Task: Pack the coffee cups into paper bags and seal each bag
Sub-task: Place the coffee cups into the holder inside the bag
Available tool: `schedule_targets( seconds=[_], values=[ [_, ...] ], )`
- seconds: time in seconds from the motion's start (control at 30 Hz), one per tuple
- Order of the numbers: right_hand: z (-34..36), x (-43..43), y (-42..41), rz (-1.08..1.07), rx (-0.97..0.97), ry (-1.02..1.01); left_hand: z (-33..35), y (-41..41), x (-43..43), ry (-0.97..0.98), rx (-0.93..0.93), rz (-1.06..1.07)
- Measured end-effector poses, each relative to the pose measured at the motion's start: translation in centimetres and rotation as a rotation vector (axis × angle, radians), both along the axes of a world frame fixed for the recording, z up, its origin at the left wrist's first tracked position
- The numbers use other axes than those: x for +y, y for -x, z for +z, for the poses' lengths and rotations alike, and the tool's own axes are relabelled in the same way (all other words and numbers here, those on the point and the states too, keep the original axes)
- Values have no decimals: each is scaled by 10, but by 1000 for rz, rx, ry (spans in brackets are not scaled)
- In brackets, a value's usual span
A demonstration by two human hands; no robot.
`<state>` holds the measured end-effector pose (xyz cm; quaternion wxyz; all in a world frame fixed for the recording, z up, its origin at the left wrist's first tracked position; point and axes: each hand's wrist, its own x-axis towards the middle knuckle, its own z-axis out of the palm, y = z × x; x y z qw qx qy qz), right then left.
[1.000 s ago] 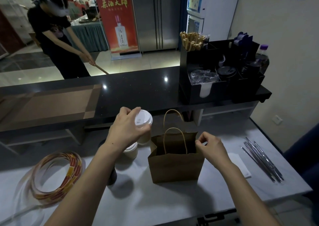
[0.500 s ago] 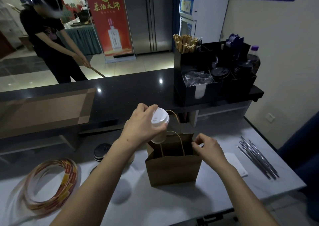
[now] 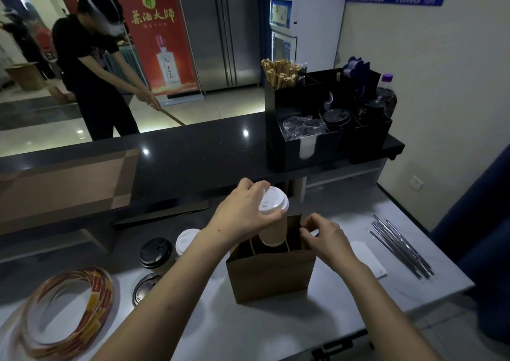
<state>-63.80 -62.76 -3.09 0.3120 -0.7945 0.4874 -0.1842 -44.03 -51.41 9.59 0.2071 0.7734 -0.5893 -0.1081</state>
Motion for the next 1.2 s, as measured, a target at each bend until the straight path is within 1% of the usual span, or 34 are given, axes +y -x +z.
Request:
schedule_targets(
  seconds=[0.27, 0.33, 0.47, 0.6, 0.7, 0.83, 1.2],
  values=[
    [-4, -1, -1, -17, -1, 4, -16, 7, -8, -114, 33, -75],
    [-5, -1, -1, -13, -5, 2, -19, 7, -10, -136, 88, -74],
    [-6, -1, -2, -11, -9, -1, -23, 6, -13, -167, 289, -49],
    [-6, -1, -1, -16, -14, 8, -26, 6, -13, -195, 368, -12],
    [-6, -1, -1, -16, -13, 10, -28, 2, -12, -191, 413, 14],
    [-5, -1, -1, -7, -10, 17, -25, -2, -9, -154, 370, 43],
    [-4, -1, 1, 2, -7, 21, -27, -17, -5, -93, 501, 184]
  ],
)
